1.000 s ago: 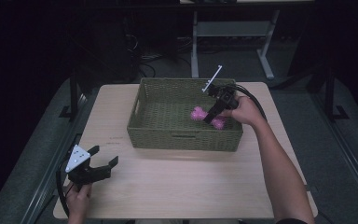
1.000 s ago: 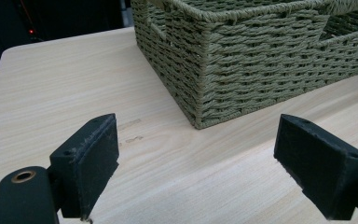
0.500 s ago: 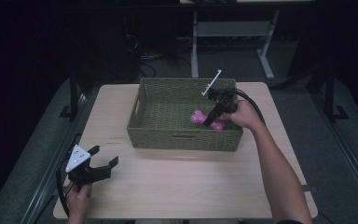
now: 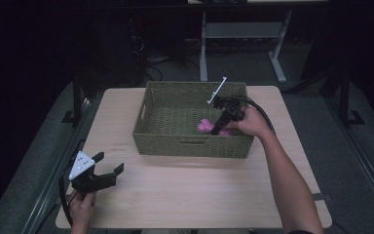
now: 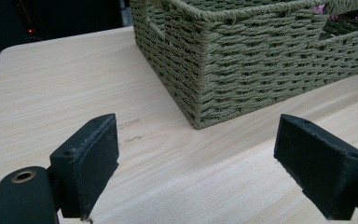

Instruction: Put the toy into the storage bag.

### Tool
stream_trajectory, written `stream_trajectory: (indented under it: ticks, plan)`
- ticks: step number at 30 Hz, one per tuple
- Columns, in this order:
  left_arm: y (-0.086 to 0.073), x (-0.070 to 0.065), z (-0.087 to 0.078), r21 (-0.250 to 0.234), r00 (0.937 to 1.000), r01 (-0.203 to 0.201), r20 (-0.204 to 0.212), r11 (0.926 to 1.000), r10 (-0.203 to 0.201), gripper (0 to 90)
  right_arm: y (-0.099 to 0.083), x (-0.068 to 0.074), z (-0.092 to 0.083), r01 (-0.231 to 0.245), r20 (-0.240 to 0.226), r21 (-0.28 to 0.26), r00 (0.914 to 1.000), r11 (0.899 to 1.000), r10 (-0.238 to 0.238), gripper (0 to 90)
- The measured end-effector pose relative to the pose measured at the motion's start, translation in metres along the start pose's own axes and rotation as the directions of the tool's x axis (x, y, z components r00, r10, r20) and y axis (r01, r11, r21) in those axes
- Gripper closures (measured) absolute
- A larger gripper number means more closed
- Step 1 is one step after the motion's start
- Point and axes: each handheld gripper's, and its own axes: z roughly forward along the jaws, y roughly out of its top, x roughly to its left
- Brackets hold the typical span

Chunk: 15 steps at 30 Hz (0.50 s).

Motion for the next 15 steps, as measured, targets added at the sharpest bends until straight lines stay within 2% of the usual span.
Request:
stream_trajectory:
  ticks: [3,5,15]
  plan:
    - [0.0000,0.0004,-0.0001,0.001,1.0000,0.002,0.001,1.0000,-0.002,13.3,0.0019,0.0004,0.0019,0.000,-0.001,0.001,1.0000,1.000,0.000,55.1]
    - [0.0000,0.0003,-0.0002,0.000,1.0000,0.001,-0.001,1.0000,-0.001,13.3,0.0029,0.0004,0.0005,-0.007,-0.012,-0.017,0.9999,1.000,0.007,54.8]
    - [0.0002,-0.0006,0.0006,0.000,1.0000,0.004,0.000,1.0000,-0.004,13.3,0.0007,0.0022,-0.0027,-0.014,0.013,-0.014,0.9998,1.000,0.014,49.2]
